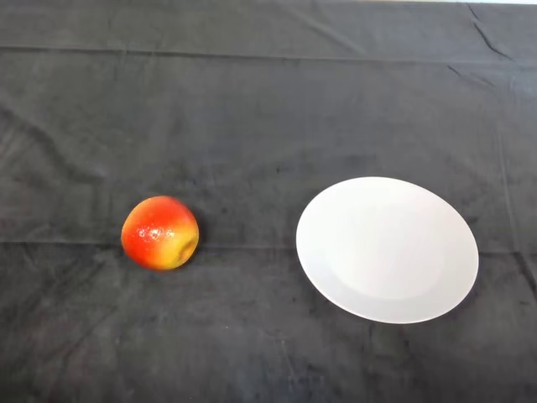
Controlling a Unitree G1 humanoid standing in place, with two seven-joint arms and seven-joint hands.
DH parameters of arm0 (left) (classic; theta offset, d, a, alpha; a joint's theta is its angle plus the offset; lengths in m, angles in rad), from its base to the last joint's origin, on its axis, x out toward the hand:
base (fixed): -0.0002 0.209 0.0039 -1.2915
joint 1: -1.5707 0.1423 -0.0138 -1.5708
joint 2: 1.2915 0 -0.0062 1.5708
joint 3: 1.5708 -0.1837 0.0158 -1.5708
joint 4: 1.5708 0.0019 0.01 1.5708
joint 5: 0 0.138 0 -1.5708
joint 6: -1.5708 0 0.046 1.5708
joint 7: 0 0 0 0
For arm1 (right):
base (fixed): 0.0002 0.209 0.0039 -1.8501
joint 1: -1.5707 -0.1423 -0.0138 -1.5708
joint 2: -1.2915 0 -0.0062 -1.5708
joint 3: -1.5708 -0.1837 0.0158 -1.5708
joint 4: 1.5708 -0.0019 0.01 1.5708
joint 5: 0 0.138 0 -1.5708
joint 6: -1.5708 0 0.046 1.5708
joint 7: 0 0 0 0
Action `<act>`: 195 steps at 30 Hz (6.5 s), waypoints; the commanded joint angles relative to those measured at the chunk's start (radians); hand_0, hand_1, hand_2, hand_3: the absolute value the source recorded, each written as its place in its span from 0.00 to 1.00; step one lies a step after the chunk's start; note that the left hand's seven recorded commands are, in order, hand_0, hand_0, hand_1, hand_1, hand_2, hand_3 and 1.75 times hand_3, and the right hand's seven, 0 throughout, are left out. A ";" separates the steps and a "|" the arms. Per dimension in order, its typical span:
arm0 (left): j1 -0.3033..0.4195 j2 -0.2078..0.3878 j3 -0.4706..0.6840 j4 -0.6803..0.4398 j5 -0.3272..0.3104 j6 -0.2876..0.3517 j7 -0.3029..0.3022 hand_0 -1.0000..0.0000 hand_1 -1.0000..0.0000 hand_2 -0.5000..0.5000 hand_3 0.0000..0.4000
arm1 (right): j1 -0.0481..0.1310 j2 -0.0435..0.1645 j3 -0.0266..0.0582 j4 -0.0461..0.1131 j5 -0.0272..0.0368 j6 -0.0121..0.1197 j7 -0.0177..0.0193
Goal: Move the apple to the plate
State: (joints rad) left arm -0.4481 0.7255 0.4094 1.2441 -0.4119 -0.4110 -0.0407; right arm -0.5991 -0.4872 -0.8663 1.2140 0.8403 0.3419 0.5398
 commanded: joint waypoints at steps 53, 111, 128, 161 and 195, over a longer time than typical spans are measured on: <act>-0.128 -0.308 -0.337 -0.135 0.365 -0.122 -0.106 1.00 1.00 0.50 0.00 | 0.002 -0.013 -0.0139 -0.010 -0.0002 -0.002 -0.0076; -0.233 -0.405 -0.562 -0.124 0.510 -0.190 -0.158 0.00 0.07 0.46 1.00 | 0.002 -0.013 -0.0137 -0.010 0.0007 -0.001 -0.0081; -0.370 -0.496 -0.636 -0.147 0.563 -0.197 -0.132 0.00 0.07 0.46 1.00 | 0.002 -0.014 -0.0138 -0.008 0.0009 -0.001 -0.0075; -0.491 -0.624 -0.983 -0.142 0.681 -0.210 -0.126 0.00 0.09 0.46 1.00 | 0.000 -0.016 -0.0145 -0.004 0.0012 -0.001 -0.0053; -0.533 -0.534 -1.130 -0.109 0.708 -0.133 -0.140 1.00 1.00 0.50 0.00 | -0.002 -0.018 -0.0155 0.002 0.0010 -0.002 -0.0026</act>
State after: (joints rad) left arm -0.9595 0.1295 -0.7035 1.1138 0.2791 -0.5559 -0.1600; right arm -0.5990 -0.4874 -0.8664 1.2140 0.8403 0.3419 0.5395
